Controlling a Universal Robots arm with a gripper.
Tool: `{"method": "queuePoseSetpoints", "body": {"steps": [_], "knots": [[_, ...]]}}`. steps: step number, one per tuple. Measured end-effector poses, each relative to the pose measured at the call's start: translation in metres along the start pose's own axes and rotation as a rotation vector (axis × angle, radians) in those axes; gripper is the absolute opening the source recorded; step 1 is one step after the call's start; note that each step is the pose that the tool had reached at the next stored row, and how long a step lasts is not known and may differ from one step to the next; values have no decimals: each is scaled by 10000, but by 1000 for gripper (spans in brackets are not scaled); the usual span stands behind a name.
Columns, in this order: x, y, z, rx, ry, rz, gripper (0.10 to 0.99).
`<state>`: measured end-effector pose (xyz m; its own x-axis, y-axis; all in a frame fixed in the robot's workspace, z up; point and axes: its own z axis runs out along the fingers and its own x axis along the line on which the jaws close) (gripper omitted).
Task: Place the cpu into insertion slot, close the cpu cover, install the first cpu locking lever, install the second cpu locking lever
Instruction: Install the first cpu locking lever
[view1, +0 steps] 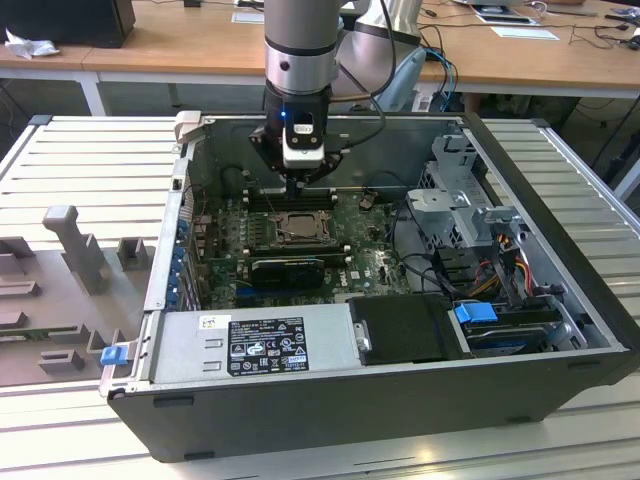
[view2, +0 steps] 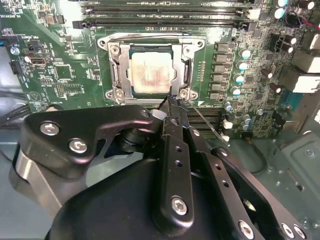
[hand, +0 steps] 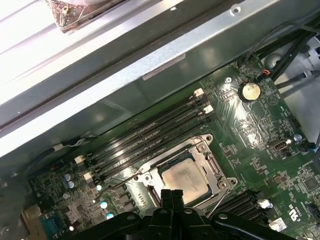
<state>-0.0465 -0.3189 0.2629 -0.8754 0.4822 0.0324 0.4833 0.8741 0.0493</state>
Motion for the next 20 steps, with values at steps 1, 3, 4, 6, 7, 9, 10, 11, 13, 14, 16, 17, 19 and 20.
{"method": "queuePoseSetpoints", "body": {"steps": [1,3,4,6,7,9,10,11,13,14,16,17,19,20], "knots": [[0,0,0,2,3,-64,106],[0,0,0,12,19,-387,106],[0,0,0,14,23,-453,106],[0,0,0,20,32,-637,106],[0,0,0,23,35,-701,106],[0,0,0,28,44,-889,106],[0,0,0,32,49,-997,106],[0,0,0,35,55,-1109,106],[0,0,0,41,63,-1266,106],[0,0,0,43,67,-1350,106],[0,0,0,50,77,-1563,106],[0,0,0,54,82,-1676,106],[0,0,0,58,90,-1813,106],[0,0,0,60,93,-1884,106]]}}
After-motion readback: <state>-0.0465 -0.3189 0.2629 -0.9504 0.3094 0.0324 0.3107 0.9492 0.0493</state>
